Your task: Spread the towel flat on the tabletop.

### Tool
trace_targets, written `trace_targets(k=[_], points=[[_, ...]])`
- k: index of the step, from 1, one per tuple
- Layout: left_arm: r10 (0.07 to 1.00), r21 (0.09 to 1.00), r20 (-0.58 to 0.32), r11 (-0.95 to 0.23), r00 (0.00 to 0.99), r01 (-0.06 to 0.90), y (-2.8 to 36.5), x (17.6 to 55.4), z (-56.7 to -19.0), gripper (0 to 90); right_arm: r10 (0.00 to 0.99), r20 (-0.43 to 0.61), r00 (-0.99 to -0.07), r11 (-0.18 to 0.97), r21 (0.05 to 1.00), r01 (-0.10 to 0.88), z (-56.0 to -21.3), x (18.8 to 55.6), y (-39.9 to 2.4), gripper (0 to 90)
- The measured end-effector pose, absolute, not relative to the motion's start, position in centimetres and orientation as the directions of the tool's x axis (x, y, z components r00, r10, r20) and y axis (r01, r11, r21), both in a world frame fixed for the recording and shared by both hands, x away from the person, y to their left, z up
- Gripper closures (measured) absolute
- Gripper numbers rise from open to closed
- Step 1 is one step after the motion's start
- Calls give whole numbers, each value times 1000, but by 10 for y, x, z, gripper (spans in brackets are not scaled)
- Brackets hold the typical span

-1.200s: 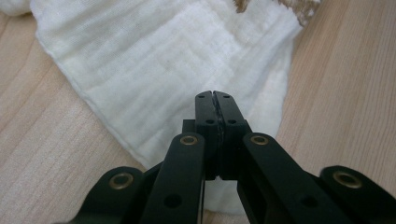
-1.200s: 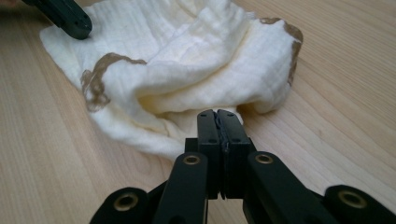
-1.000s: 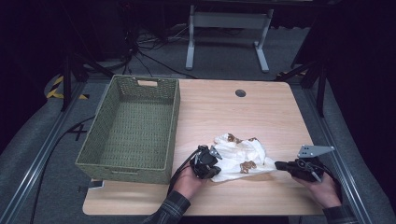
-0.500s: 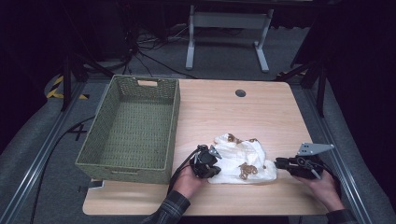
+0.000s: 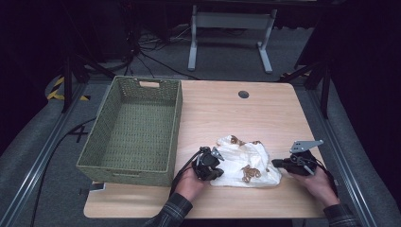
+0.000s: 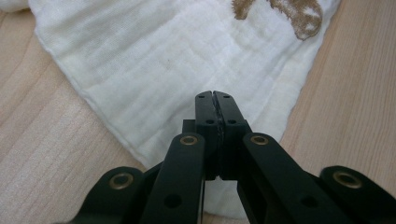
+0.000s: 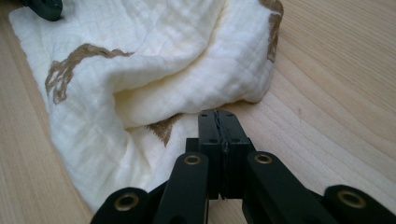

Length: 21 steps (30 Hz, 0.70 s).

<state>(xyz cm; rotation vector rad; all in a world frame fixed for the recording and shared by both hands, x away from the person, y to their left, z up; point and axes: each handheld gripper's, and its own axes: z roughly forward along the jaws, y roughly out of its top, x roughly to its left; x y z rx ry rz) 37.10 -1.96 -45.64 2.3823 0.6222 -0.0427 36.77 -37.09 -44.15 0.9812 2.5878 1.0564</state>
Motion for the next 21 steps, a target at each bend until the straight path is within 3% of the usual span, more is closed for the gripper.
trace_targets(k=[16, 21], points=[[433, 600, -187, -660, 882, 451, -20, 370, -456, 898, 680, 66, -731, 529, 646, 550, -446, 308, -411, 900], [438, 594, -190, -661, 879, 458, -20, 367, -453, 896, 669, 75, -740, 500, 691, 522, -441, 304, -414, 900]])
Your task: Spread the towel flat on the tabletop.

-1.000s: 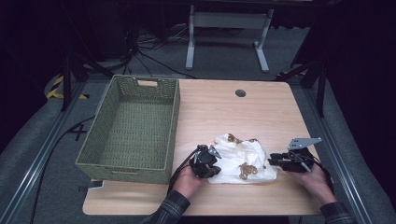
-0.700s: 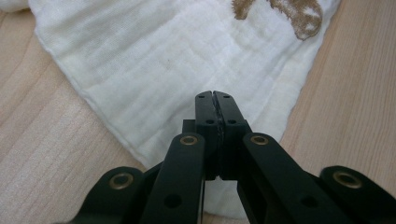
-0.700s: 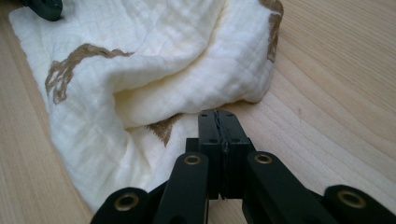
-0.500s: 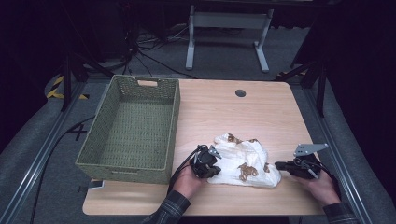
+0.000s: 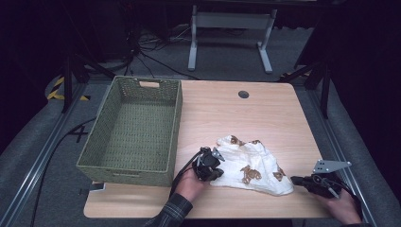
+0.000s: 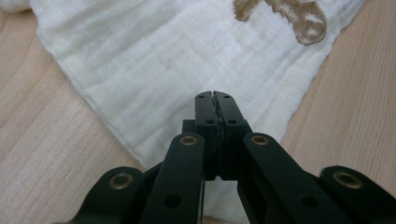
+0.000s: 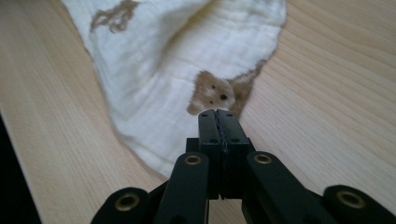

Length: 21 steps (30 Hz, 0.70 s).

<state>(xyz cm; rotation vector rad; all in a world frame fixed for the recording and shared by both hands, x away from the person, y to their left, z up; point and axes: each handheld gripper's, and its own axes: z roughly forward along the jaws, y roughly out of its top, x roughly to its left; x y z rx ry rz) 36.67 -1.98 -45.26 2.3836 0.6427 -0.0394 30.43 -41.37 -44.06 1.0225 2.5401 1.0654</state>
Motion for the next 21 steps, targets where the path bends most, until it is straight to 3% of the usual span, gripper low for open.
trace_targets(k=[6, 12, 21], points=[[403, 597, -200, -673, 893, 437, -14, 349, -448, 896, 608, 102, -788, 533, 683, 499, -444, 303, -401, 900], [428, 567, -142, -704, 892, 428, -11, 347, -452, 897, 607, 76, -791, 576, 644, 503, -449, 306, -398, 900], [411, 567, -209, -689, 888, 452, 2, 331, -455, 897, 614, 64, -787, 583, 635, 506, -449, 302, -399, 900]])
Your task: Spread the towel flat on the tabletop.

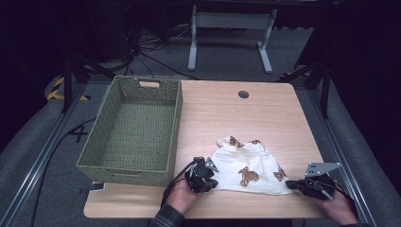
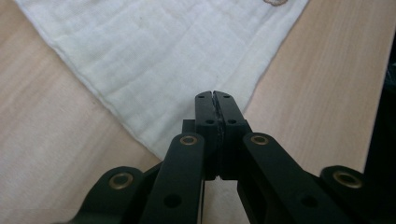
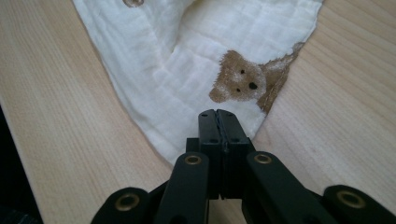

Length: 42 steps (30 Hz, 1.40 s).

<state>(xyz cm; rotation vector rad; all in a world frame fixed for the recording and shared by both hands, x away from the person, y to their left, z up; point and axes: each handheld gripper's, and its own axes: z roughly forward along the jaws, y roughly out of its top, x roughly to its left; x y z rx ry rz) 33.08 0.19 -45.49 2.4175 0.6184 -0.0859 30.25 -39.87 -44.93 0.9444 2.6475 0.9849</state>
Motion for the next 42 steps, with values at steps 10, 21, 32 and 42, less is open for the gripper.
trace_targets(k=[10, 21, 32, 42], points=[[363, 572, -243, -696, 900, 435, 5, 307, -458, 895, 593, 87, -801, 585, 637, 503, -450, 287, -400, 900], [404, 608, -207, -661, 891, 440, 4, 326, -446, 852, 602, 88, -793, 549, 676, 492, -441, 302, -399, 837], [475, 649, -182, -600, 861, 468, -9, 365, -429, 744, 595, 88, -799, 531, 703, 473, -428, 339, -384, 764], [526, 667, -144, -574, 838, 475, -21, 402, -418, 670, 589, 65, -805, 531, 720, 447, -416, 381, -360, 680]])
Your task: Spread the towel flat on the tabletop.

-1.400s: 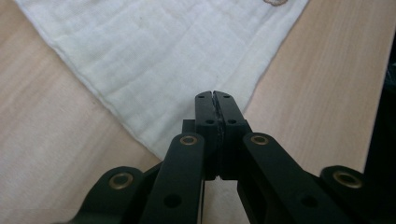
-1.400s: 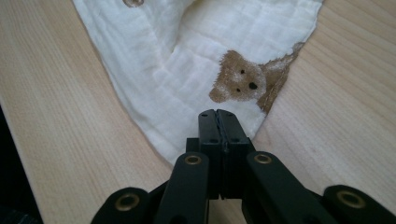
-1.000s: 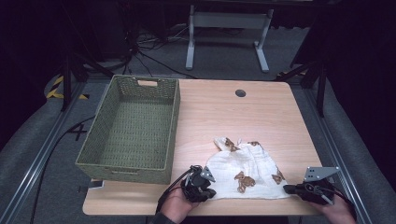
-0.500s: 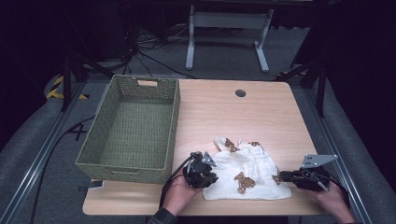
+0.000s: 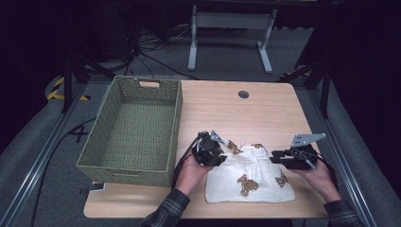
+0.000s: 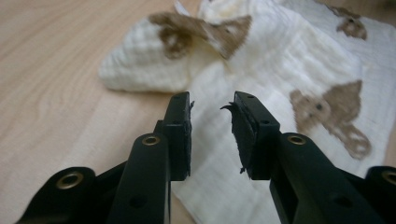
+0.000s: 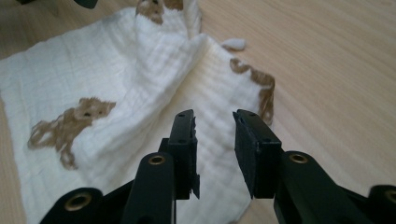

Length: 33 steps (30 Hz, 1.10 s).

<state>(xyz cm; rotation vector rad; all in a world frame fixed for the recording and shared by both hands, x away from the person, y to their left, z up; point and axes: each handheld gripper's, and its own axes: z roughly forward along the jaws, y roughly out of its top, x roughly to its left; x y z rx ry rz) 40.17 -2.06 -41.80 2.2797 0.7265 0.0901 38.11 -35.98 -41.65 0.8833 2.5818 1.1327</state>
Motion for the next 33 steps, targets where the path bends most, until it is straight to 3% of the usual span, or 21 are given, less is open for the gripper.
trace_targets(k=[13, 18, 19, 20, 22, 27, 33], points=[[566, 674, -166, -533, 808, 512, -31, 444, -413, 544, 576, 85, -813, 529, 719, 450, -422, 434, -332, 634], [541, 673, -177, -543, 822, 502, -39, 453, -420, 529, 562, 86, -822, 558, 694, 454, -431, 438, -326, 736], [541, 673, -177, -543, 822, 502, -39, 453, -420, 551, 562, 86, -822, 558, 694, 454, -431, 438, -326, 736], [532, 671, -171, -553, 829, 494, -41, 455, -421, 588, 554, 87, -828, 568, 688, 452, -432, 438, -324, 812], [514, 657, -205, -559, 833, 506, -45, 458, -428, 689, 550, 85, -831, 568, 691, 447, -432, 437, -324, 860], [496, 660, -218, -559, 840, 502, -46, 461, -430, 897, 546, 88, -833, 566, 695, 444, -430, 435, -325, 890], [502, 686, -221, -530, 836, 499, -41, 461, -421, 898, 545, 81, -834, 542, 725, 425, -421, 430, -328, 893]])
